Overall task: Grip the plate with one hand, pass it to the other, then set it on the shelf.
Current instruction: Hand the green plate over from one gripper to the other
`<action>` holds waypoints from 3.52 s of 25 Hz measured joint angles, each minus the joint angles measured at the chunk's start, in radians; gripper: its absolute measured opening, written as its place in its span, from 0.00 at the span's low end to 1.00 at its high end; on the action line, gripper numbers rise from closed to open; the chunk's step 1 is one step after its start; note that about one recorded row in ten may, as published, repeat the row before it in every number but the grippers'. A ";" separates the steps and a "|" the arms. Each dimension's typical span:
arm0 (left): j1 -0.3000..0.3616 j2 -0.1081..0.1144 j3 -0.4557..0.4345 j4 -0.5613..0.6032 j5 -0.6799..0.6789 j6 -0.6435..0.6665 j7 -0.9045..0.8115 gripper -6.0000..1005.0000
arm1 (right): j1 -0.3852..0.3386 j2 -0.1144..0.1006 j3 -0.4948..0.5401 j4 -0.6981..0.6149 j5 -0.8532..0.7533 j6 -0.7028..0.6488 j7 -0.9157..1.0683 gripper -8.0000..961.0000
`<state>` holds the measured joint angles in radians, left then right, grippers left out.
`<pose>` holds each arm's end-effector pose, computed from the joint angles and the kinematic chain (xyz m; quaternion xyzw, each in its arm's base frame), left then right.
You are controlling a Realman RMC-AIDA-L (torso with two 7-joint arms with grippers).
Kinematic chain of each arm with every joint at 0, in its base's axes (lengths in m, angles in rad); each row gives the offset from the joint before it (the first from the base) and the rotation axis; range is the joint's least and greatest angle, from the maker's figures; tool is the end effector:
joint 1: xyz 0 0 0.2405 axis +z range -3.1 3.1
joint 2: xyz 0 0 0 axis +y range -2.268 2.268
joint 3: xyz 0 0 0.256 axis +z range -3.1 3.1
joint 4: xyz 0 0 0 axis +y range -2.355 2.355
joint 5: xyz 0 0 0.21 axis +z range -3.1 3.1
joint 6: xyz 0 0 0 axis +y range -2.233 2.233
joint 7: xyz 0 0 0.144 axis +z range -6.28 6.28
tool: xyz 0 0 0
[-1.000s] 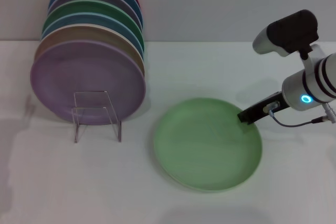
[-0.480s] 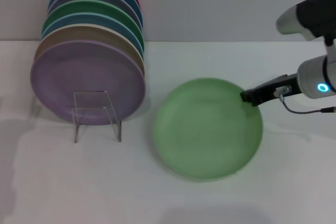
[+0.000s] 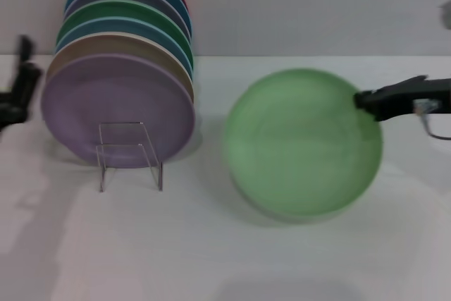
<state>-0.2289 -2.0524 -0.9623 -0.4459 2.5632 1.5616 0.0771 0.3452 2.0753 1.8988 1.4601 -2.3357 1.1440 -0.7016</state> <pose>-0.2708 0.2777 0.0137 -0.6412 -0.0267 -0.4245 0.6387 0.2139 0.3688 0.0531 -0.8738 0.3505 0.0534 0.3328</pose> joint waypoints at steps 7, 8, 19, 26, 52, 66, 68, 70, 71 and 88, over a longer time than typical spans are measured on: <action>0.174 0.069 -0.083 -0.628 0.193 -0.644 0.178 0.79 | -0.086 0.003 0.083 0.066 0.066 -0.022 -0.096 0.03; 0.174 0.069 -0.083 -0.628 0.193 -0.644 0.178 0.79 | -0.102 0.004 0.081 0.070 0.091 -0.036 -0.133 0.03; 0.115 0.218 -0.170 -1.348 0.308 -1.785 -0.146 0.73 | -0.160 0.008 0.074 0.072 0.254 -0.106 -0.331 0.03; 0.074 0.183 -0.279 -1.445 -0.048 -2.003 0.143 0.74 | -0.158 0.008 0.070 0.074 0.279 -0.120 -0.386 0.03; -0.021 -0.014 -0.566 -1.191 -0.595 -2.395 0.733 0.74 | -0.213 0.009 -0.046 0.205 0.363 -0.110 -0.424 0.03; -0.051 -0.016 -0.562 -1.122 -0.595 -2.371 0.756 0.74 | -0.224 0.008 -0.082 0.239 0.396 -0.110 -0.424 0.03; -0.046 -0.016 -0.562 -1.122 -0.595 -2.359 0.759 0.74 | -0.224 0.007 -0.085 0.242 0.396 -0.110 -0.424 0.03; -0.038 -0.014 -0.563 -1.126 -0.595 -2.347 0.773 0.74 | -0.224 0.007 -0.088 0.243 0.396 -0.110 -0.425 0.03; -0.035 -0.014 -0.563 -1.127 -0.599 -2.342 0.782 0.74 | -0.224 0.007 -0.090 0.243 0.396 -0.110 -0.425 0.03; -0.021 -0.015 -0.511 -1.126 -0.689 -2.260 0.945 0.08 | -0.213 0.003 -0.086 0.191 0.468 -0.076 -0.429 0.06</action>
<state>-0.2495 -2.0675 -1.4735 -1.5718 1.8739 -0.6980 1.0222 0.1318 2.0785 1.8133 1.6507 -1.8676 1.0675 -1.1303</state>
